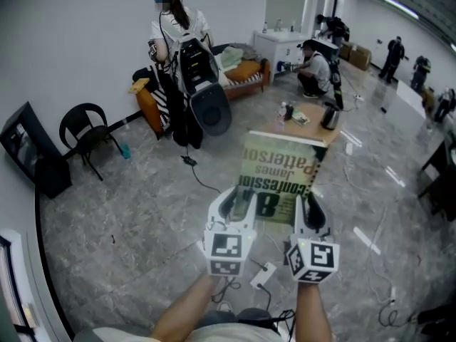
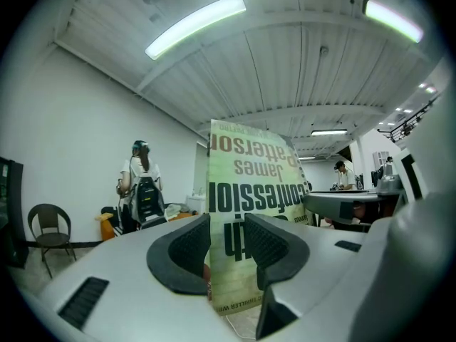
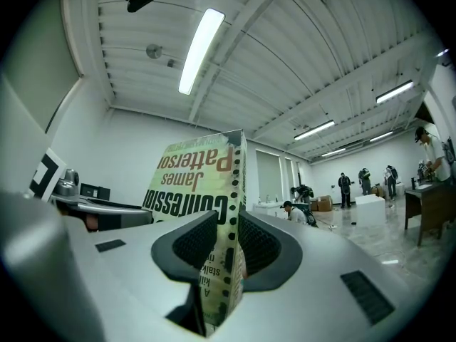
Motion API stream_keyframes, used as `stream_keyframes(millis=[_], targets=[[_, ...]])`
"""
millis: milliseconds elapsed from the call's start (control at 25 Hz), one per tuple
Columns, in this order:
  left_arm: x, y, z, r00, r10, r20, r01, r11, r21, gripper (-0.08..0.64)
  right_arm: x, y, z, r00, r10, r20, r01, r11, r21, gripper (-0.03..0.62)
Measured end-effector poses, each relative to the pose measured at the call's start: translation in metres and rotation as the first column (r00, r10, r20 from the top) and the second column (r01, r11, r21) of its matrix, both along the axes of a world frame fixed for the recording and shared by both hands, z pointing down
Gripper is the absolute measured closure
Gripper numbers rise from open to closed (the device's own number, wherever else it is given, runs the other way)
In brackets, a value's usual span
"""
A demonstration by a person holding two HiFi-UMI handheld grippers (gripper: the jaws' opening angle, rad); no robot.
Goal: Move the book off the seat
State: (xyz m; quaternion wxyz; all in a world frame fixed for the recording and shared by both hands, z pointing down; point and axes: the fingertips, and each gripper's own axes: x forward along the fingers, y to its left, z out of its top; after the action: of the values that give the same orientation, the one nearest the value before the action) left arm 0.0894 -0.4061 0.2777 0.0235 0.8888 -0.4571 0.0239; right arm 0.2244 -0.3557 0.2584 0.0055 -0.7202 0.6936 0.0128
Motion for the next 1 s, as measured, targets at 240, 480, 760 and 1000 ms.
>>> stream_keyframes(millis=[240,480,760,1000], targets=[[0.008,-0.043,0.008,1.000,0.020,0.007,-0.020,1.000,-0.007,0.403,0.007,-0.040,0.009,1.000,0.020,0.009,-0.020,1.000,-0.011,0.491],[0.033,-0.093,0.019,0.999,0.038,0.023,-0.038,0.999,-0.014,0.405,0.033,-0.090,0.021,0.999,0.037,0.026,-0.036,0.999,-0.018,0.491],[0.091,-0.172,0.022,0.997,0.064,0.038,-0.063,0.998,-0.023,0.405,0.089,-0.164,0.027,0.997,0.063,0.038,-0.062,0.998,-0.021,0.491],[0.152,-0.233,0.023,0.992,0.109,0.062,-0.108,0.994,-0.026,0.405,0.147,-0.219,0.032,0.992,0.106,0.065,-0.104,0.994,-0.028,0.491]])
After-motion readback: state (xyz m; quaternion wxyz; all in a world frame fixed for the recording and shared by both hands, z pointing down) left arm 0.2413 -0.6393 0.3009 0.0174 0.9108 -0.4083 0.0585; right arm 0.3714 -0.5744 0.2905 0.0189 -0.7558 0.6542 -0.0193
